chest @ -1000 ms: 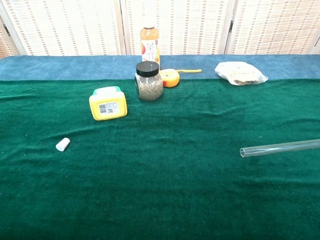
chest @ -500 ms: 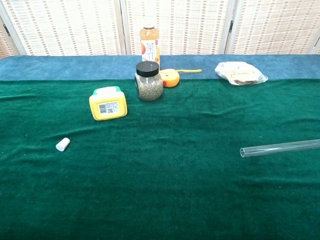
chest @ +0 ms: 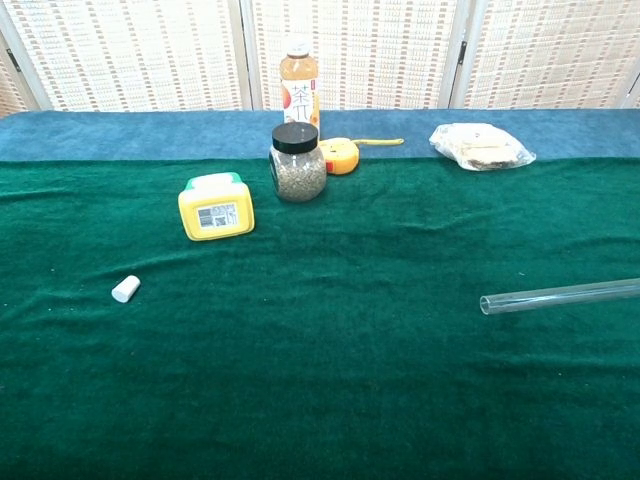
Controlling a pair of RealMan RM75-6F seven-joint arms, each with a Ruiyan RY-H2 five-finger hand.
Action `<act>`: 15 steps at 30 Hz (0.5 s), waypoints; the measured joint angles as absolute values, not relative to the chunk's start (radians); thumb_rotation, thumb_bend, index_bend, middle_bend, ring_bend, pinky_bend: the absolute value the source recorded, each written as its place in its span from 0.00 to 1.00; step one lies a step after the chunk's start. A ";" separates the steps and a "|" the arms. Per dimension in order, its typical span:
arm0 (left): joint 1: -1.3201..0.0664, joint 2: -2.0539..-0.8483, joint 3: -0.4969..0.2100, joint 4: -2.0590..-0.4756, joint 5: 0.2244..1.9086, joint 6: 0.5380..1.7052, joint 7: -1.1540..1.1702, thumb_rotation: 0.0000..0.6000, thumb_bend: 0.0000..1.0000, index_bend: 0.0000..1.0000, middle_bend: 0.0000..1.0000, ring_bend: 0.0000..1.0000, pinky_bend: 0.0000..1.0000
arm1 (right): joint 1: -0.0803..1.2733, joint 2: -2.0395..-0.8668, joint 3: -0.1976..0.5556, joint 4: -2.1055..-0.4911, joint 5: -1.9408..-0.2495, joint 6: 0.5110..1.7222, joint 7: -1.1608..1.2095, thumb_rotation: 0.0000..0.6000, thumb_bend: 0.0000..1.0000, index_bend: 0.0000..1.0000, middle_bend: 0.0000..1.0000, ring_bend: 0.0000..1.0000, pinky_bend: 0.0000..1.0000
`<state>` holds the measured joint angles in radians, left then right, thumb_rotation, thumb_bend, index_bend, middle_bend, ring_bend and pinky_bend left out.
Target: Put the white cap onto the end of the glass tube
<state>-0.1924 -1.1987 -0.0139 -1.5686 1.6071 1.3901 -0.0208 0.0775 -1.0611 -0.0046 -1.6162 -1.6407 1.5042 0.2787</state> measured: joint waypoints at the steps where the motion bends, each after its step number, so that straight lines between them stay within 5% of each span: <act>1: -0.201 -1.198 -0.011 -1.567 1.609 1.373 -0.023 1.00 0.58 0.38 0.93 0.85 0.73 | 0.078 -1.060 -0.005 -1.617 -1.638 1.502 0.277 1.00 0.55 0.11 0.19 0.22 0.19; 8: -0.284 -1.178 0.021 -1.557 1.626 1.210 -0.071 1.00 0.79 0.33 1.00 0.92 0.78 | 0.082 -1.058 -0.004 -1.621 -1.633 1.494 0.273 1.00 0.55 0.11 0.21 0.25 0.26; 15: -0.365 -1.172 0.046 -1.557 1.615 1.068 -0.076 1.00 0.83 0.31 1.00 0.93 0.78 | 0.085 -1.056 -0.003 -1.629 -1.630 1.491 0.265 1.00 0.55 0.11 0.22 0.26 0.29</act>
